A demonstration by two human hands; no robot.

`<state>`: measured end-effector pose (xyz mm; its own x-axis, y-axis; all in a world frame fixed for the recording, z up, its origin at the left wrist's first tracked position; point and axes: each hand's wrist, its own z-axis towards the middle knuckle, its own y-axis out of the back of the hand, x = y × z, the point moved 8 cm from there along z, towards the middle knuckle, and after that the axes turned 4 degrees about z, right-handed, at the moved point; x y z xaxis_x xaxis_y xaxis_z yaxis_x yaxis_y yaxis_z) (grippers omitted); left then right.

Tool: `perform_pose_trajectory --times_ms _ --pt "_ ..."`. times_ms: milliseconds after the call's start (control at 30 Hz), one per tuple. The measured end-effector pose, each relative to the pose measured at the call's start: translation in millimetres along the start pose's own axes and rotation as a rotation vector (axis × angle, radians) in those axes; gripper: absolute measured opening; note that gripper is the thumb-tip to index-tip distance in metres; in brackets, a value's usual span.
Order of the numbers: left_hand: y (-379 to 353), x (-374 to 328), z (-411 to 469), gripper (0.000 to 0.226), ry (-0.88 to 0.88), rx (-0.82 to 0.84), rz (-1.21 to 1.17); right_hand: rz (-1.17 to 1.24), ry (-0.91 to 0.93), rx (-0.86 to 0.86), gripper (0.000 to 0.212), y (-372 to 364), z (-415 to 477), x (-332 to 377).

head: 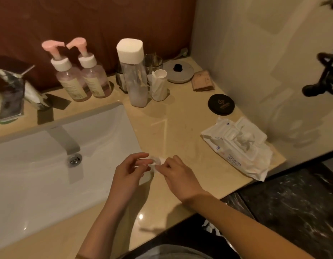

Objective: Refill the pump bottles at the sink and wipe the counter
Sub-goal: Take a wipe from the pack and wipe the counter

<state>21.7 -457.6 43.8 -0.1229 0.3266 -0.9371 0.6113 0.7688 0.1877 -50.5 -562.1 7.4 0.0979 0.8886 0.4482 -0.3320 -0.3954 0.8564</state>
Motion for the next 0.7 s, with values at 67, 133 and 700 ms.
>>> perform_pose_trajectory --times_ms 67,133,700 --pt "-17 -16 8 0.022 -0.048 0.046 0.008 0.001 0.053 0.042 0.037 5 -16 -2" --pt "-43 -34 16 0.023 -0.074 0.096 -0.011 0.000 0.053 0.048 0.030 16 -32 -18" --pt "-226 -48 25 0.006 0.689 0.409 -0.664 -0.311 -0.269 -0.139 0.049 59 -63 -107"
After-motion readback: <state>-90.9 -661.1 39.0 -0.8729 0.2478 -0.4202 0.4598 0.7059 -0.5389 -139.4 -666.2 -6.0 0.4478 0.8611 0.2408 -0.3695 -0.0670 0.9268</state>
